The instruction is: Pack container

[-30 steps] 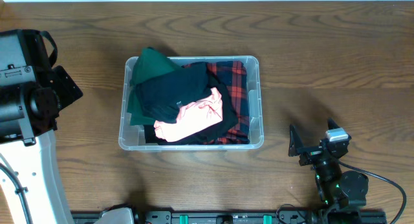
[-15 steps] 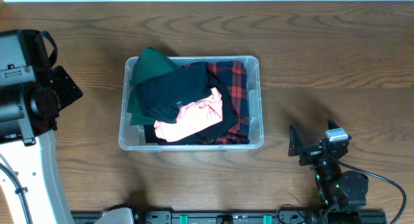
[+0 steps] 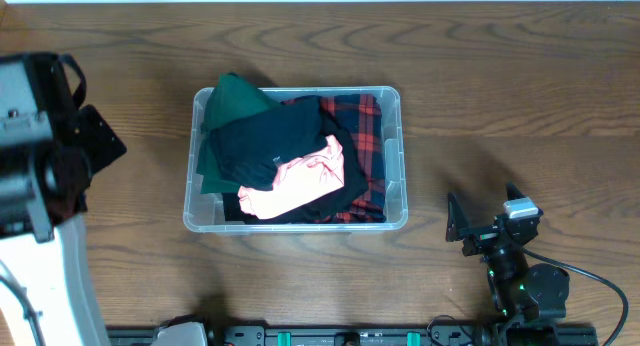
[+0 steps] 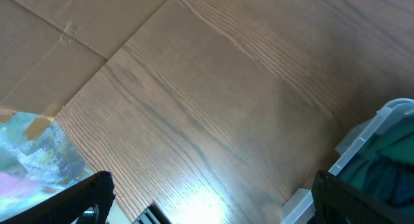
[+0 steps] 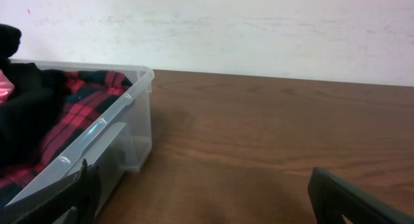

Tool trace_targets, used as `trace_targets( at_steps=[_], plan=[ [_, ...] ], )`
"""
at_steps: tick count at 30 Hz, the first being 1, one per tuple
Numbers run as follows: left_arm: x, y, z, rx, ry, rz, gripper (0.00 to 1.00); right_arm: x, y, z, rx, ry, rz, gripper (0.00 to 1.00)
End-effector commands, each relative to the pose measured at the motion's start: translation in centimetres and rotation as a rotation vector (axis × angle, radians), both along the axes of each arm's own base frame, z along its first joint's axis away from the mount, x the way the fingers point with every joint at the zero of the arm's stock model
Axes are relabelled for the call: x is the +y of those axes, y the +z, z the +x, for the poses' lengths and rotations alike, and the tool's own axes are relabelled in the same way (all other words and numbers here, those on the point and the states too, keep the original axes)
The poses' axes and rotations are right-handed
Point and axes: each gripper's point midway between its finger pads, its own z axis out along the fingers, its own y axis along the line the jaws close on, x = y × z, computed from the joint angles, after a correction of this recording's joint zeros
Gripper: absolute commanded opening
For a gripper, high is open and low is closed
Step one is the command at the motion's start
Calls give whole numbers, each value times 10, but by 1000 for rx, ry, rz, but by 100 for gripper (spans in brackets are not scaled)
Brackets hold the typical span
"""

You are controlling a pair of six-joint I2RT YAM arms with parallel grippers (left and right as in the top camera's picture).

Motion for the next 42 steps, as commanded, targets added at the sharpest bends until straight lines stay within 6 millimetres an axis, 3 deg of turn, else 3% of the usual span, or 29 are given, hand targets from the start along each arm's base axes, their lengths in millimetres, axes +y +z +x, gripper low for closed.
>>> trace_targets(
  at_steps=[1, 6, 10, 18, 29, 42],
  plan=[
    [-3, 15, -26, -64, 1, 32, 98, -1, -2, 0, 3, -5, 12, 99],
    [-17, 18, -56, -134, -44, 41, 98, -1, -2, 0, 3, -5, 12, 99],
    [-31, 16, -63, -250, -97, 7, 98, -1, -2, 0, 3, -5, 12, 99],
    [-68, -13, -41, -447, -398, 2, 98, -1, -2, 0, 3, -5, 12, 99],
    [-101, -95, -35, -564, -559, -43, 98, -1, -2, 0, 3, -5, 12, 99],
    [-108, -128, -23, -663, -600, -24, 98, -1, -2, 0, 3, -5, 12, 99]
  ],
)
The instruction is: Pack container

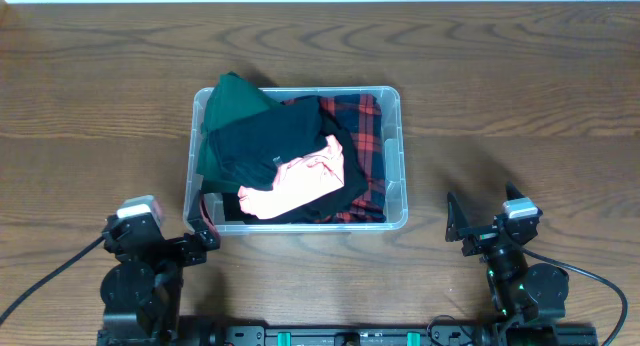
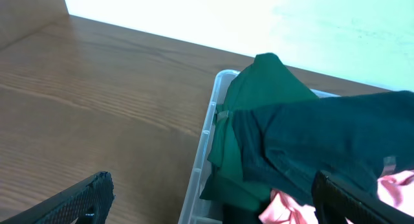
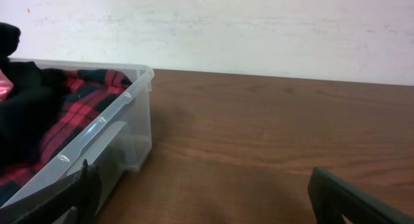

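A clear plastic container (image 1: 395, 156) stands mid-table, filled with folded clothes: a green garment (image 1: 232, 98) at the back left, a dark one (image 1: 270, 141) on top, a pink piece (image 1: 300, 181) and red plaid cloth (image 1: 365, 126) at the right. My left gripper (image 1: 165, 236) rests low by the container's front-left corner, open and empty; its wrist view looks along the container's left wall (image 2: 202, 160) at the green garment (image 2: 259, 88). Open and empty too, my right gripper (image 1: 485, 224) sits to the container's front right, with the container's wall (image 3: 103, 136) at its left.
Wooden table (image 1: 500, 76) lies all around the container. A pale wall (image 3: 259, 30) stands behind the far edge. Both arm bases (image 1: 135, 291) sit at the table's front edge, with cables running off them.
My left arm was raised at the table's far left, its camera facing down at bare wood. Now it sits low at the front left, facing the container. The right arm and the clothes have not moved.
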Tool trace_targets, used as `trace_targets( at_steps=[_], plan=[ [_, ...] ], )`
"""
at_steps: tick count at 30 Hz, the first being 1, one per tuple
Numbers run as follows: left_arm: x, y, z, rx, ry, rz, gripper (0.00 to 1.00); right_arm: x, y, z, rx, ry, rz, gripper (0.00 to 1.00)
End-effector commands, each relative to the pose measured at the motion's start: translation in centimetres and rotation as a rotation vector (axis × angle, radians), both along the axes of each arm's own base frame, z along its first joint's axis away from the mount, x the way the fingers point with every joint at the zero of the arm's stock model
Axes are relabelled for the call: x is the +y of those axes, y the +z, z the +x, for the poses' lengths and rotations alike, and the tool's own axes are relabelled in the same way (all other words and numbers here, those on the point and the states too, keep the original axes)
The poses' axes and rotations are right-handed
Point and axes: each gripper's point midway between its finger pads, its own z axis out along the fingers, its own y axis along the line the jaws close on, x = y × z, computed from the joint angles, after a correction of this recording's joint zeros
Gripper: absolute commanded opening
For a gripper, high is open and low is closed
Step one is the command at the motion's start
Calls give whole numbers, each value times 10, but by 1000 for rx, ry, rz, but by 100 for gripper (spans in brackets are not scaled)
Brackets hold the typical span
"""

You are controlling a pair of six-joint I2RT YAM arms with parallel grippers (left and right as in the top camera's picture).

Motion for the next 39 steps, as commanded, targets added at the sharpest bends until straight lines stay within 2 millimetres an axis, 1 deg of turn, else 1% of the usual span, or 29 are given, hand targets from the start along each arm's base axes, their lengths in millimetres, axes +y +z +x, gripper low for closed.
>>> trace_targets(
  at_steps=[1, 8, 12, 15, 23, 28, 32, 39],
  plan=[
    [-2, -1, -2, -28, -14, 15, 98, -1, -1, 0, 1, -5, 12, 99],
    [-1, -9, -7, -61, -12, 15, 98, -1, -1, 0, 1, -5, 12, 99],
    [-1, -23, -7, -63, -13, 14, 98, -1, -1, 0, 1, -5, 12, 99],
    [-2, -33, -2, -67, -13, 15, 98, -1, -1, 0, 1, -5, 12, 99],
    [-3, -73, 11, -20, -21, 12, 98, -1, -1, 0, 1, -6, 12, 99],
    [-3, -92, 13, 19, -21, 12, 98, -1, -1, 0, 1, -5, 12, 99],
    [-3, -114, 13, 65, -21, 12, 98, -1, -1, 0, 1, -5, 12, 99],
    [-3, -113, 14, 60, -21, 12, 98, -1, -1, 0, 1, -5, 12, 99]
  ],
)
